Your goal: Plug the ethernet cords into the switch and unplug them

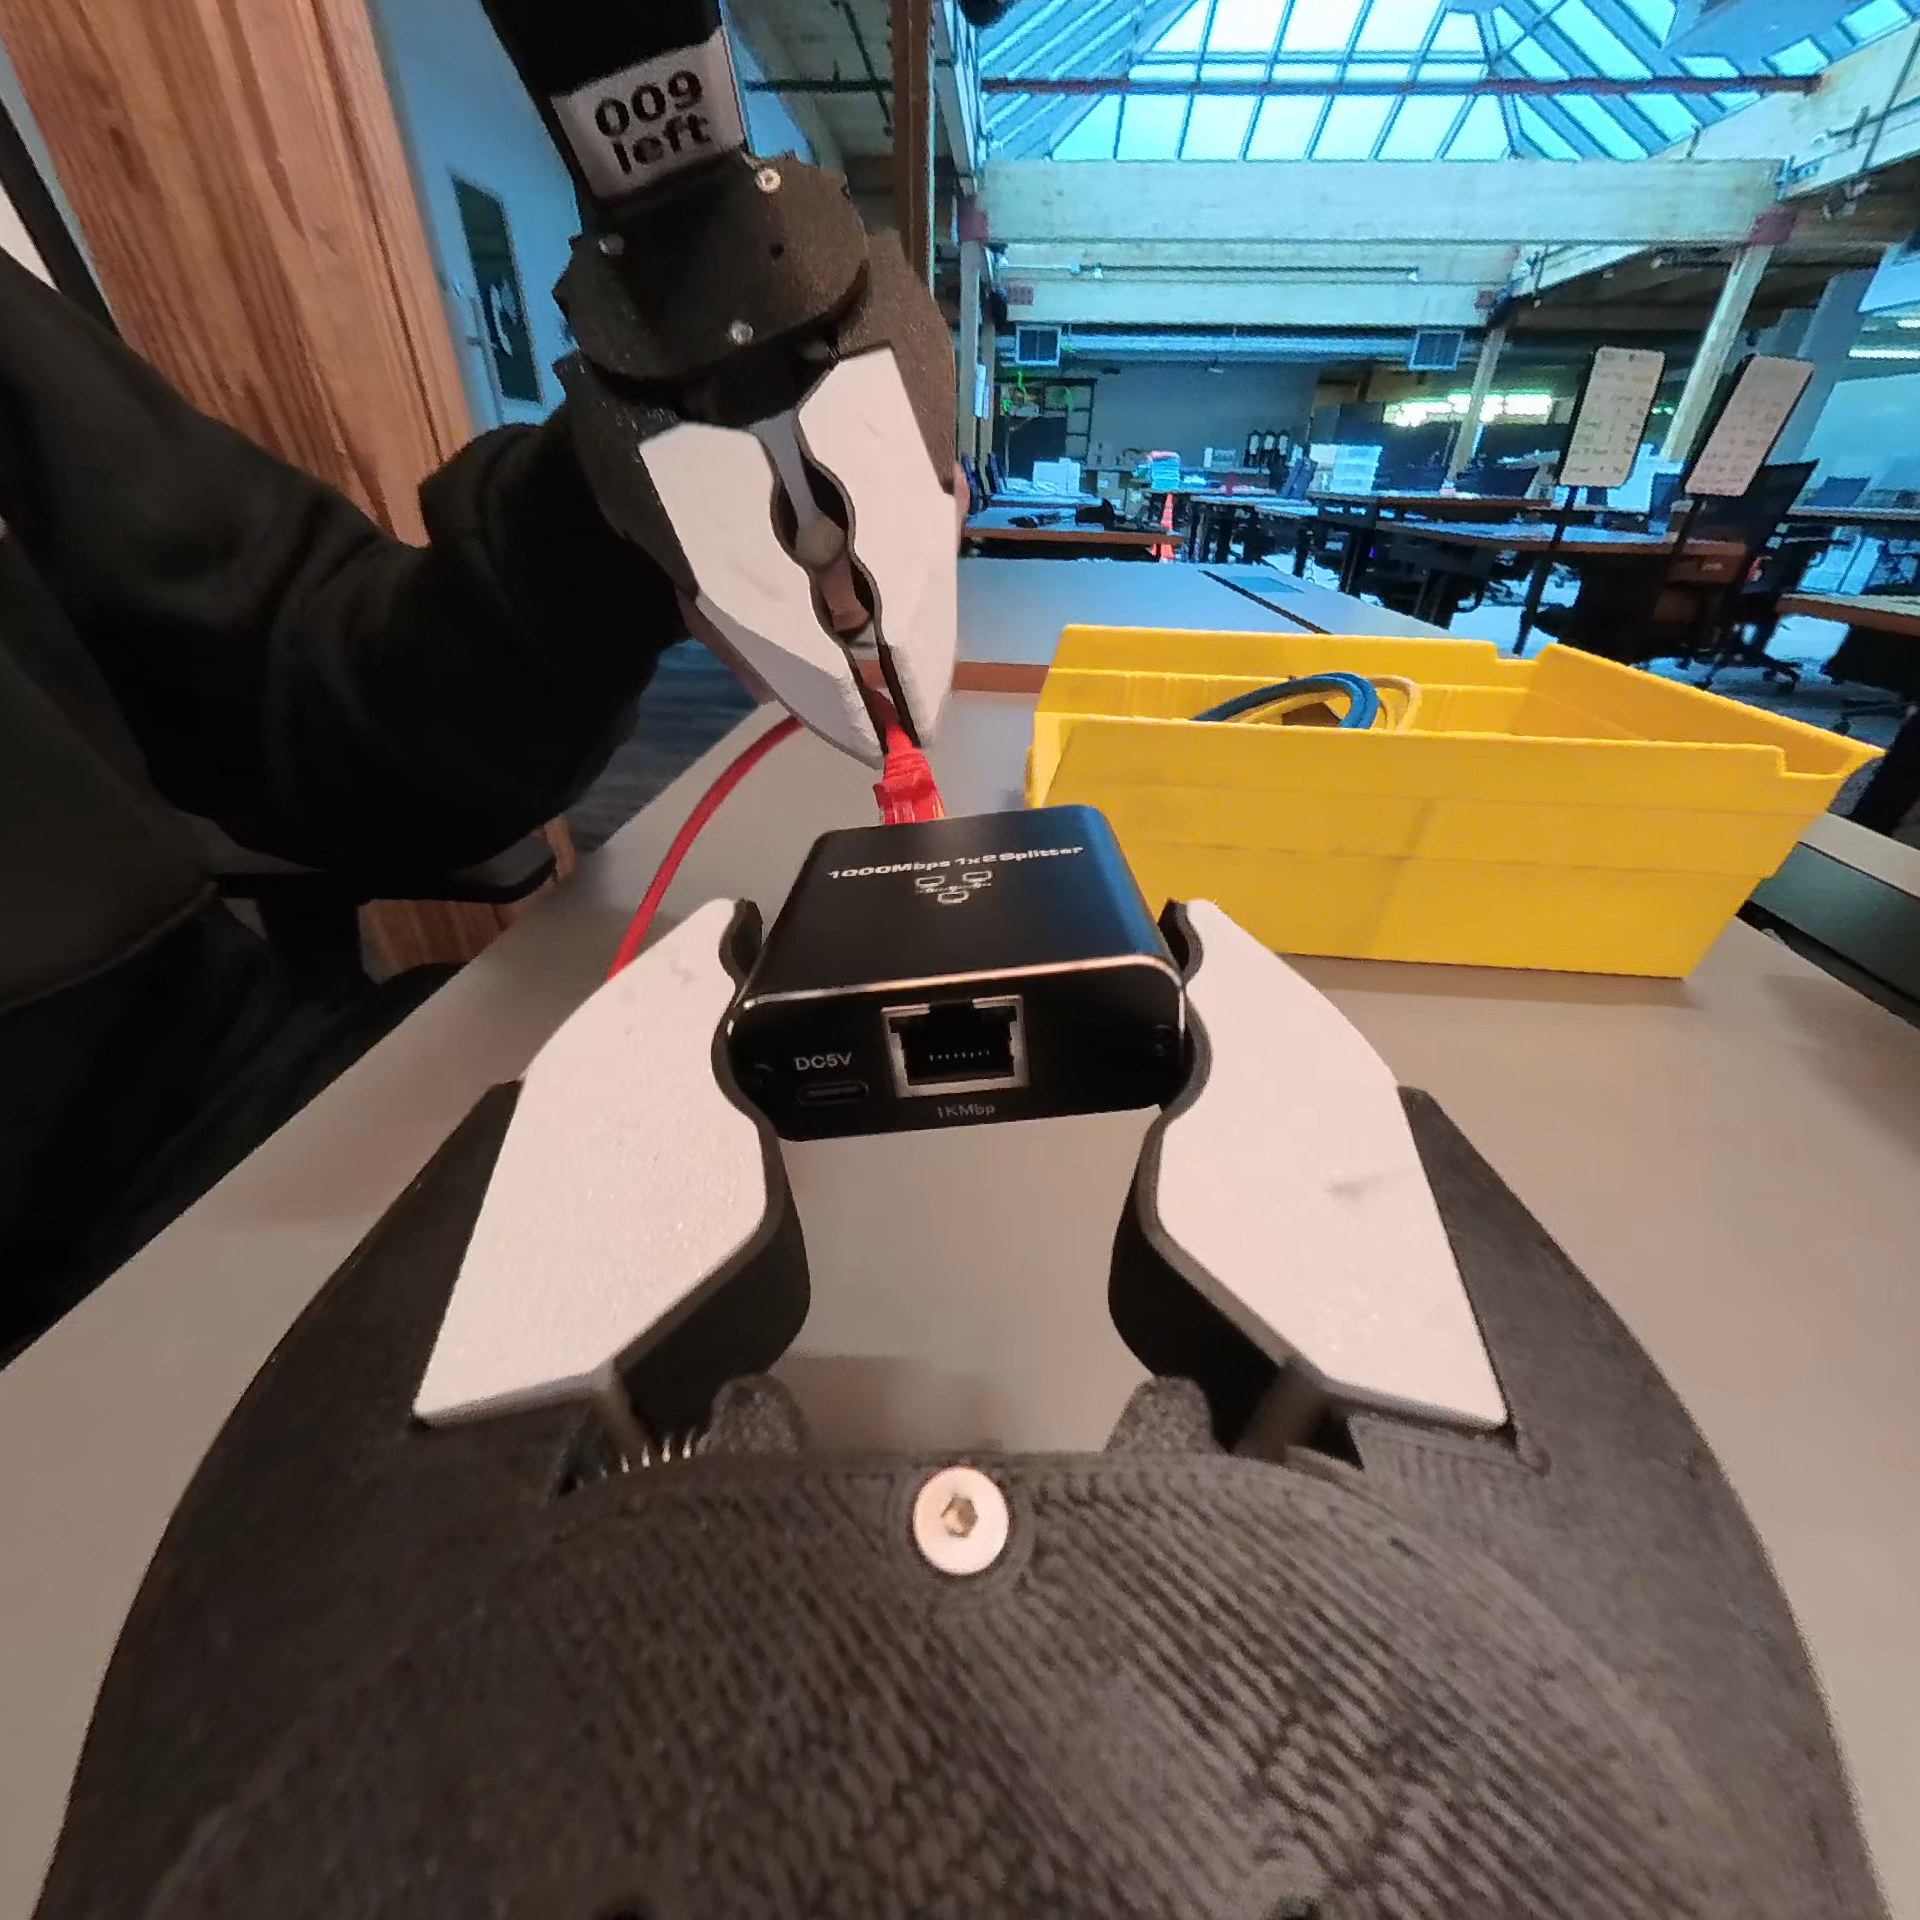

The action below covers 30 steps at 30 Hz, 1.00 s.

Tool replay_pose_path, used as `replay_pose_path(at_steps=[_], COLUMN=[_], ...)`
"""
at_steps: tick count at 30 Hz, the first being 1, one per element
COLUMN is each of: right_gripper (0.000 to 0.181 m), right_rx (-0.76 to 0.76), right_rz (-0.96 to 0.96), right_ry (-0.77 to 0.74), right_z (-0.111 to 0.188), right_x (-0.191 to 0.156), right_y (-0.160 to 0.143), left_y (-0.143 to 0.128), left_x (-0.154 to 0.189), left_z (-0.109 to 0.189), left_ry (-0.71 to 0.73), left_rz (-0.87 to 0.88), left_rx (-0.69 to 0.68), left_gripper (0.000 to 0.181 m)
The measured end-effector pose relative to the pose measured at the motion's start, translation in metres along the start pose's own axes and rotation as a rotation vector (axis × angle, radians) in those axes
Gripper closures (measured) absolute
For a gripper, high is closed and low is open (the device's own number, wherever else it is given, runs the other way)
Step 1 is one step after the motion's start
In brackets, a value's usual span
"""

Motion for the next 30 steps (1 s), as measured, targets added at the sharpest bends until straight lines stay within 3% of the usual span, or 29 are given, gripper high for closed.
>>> replay_pose_path(at_steps=[1, 11, 24, 27, 30], right_gripper=[0.107, 0.107, 0.107, 0.107, 0.107], right_rx=[0.017, 0.08, 0.043, 0.084, 0.096], right_rz=[-0.004, -0.04, -0.029, -0.033, -0.022], right_ry=[0.0, 0.027, 0.036, 0.041, 0.056], right_z=[0.0, 0.0, -0.003, -0.002, -0.004], right_x=[0.0, 0.001, -0.002, -0.002, -0.005], right_y=[0.001, 0.004, 0.002, 0.005, 0.008], left_y=[0.0, -0.004, 0.005, 0.003, 0.007], left_x=[0.0, -0.008, -0.001, -0.004, -0.007], left_z=[0.0, 0.004, 0.005, 0.003, 0.004], left_ry=[-0.008, -0.126, -0.042, -0.12, -0.197], left_rz=[0.006, 0.198, -0.013, 0.063, 0.161], left_rx=[0.007, 0.239, 0.107, 0.21, 0.447], left_gripper=[0.177, 0.177, 0.177, 0.177, 0.173])
Point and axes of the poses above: each gripper's, where its closed fingertips meet, z back along the fingers, y out of its top, x = y × z across the jaws, the point moved 6 cm from there along z, back along the fingers, and after that the axes turned 1 degree about -y, right-handed, at the moved point
